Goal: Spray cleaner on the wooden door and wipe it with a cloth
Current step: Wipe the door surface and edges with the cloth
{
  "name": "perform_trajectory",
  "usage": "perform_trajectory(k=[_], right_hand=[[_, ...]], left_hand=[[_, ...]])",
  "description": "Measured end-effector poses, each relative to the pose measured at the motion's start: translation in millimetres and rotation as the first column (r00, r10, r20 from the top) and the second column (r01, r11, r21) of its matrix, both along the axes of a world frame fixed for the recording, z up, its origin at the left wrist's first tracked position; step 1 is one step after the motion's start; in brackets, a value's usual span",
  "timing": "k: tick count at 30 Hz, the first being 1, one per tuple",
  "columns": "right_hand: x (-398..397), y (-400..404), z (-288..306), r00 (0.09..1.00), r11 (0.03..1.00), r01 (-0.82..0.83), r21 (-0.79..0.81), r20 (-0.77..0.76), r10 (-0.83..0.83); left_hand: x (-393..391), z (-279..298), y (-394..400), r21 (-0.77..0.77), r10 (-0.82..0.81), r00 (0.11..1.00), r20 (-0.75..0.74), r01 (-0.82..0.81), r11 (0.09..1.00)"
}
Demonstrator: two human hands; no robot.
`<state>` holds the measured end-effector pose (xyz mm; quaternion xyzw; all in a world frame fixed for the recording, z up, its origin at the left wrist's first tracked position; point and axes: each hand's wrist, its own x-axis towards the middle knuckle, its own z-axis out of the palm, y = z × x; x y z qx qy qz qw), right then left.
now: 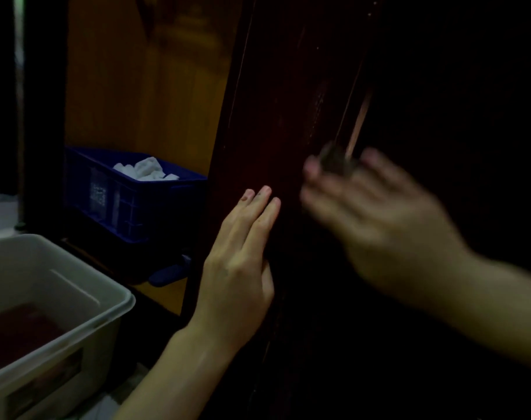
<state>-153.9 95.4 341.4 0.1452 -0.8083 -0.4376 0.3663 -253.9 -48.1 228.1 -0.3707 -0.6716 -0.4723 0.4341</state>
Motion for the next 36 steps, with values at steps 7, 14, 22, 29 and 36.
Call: perform_trajectory(k=[7,14,22,29,36], right_hand=[[-33,-30,79,0.97,0.99,-0.018,-0.138,-0.242,-0.016],[0,3,-112,0.943,0.98,-0.009,0.198,0.328,-0.057],[-15,-11,-2,0.985,1.0,-0.002,-0.027,-0.174,-0.003],[8,-3,-183,0.93,0.986,0.001,0.165,0.362,-0.062],[4,-2,-154,0.961,0.993,-0.047,0.105,0.276,0.016]], left_hand=[[11,-33,-1,-0.001,0.053,0.999,-0.013,-0.053,0.999],[1,-63,-22,-0.277,0.013,1.0,-0.001,-0.013,0.961],[6,-73,-29,-0.245,0.042,0.999,-0.007,-0.042,0.969],[11,-104,-29,-0.382,0.103,0.994,-0.033,-0.108,0.918],[6,-106,-34,-0.421,0.086,0.995,-0.049,-0.099,0.902]])
